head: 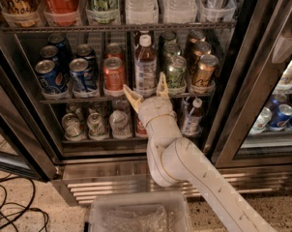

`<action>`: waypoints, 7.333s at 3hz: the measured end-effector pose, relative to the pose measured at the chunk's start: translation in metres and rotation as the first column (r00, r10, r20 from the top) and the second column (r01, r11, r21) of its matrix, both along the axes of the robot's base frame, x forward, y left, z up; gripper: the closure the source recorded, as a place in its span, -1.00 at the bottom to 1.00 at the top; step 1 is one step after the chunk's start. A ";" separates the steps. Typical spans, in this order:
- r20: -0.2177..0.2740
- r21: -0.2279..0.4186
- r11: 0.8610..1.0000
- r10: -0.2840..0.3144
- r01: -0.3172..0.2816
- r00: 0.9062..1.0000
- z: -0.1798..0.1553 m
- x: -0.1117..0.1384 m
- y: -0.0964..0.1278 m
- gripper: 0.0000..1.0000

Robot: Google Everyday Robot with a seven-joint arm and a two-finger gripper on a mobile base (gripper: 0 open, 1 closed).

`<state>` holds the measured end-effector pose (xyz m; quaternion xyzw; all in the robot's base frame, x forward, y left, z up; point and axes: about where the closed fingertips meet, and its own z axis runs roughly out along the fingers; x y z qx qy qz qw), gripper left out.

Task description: Pick blue plastic bottle from middle shelf of fridge

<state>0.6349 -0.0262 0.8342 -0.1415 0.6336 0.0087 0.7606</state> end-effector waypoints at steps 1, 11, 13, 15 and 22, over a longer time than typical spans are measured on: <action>0.011 0.008 1.000 -0.019 0.019 1.000 0.004 0.007 -0.003 -0.46; 0.182 -0.107 0.993 -0.022 0.042 0.983 0.027 -0.021 0.008 1.00; 0.184 -0.133 0.990 0.062 -0.038 0.981 0.036 -0.058 0.019 1.00; 0.177 -0.305 0.915 0.326 -0.263 0.929 0.078 -0.183 0.049 1.00; -0.387 -0.428 0.690 0.444 -0.584 0.808 0.088 -0.273 0.005 1.00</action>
Offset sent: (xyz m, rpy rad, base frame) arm 0.0231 -0.0090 0.0140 0.0085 -0.0250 -0.0654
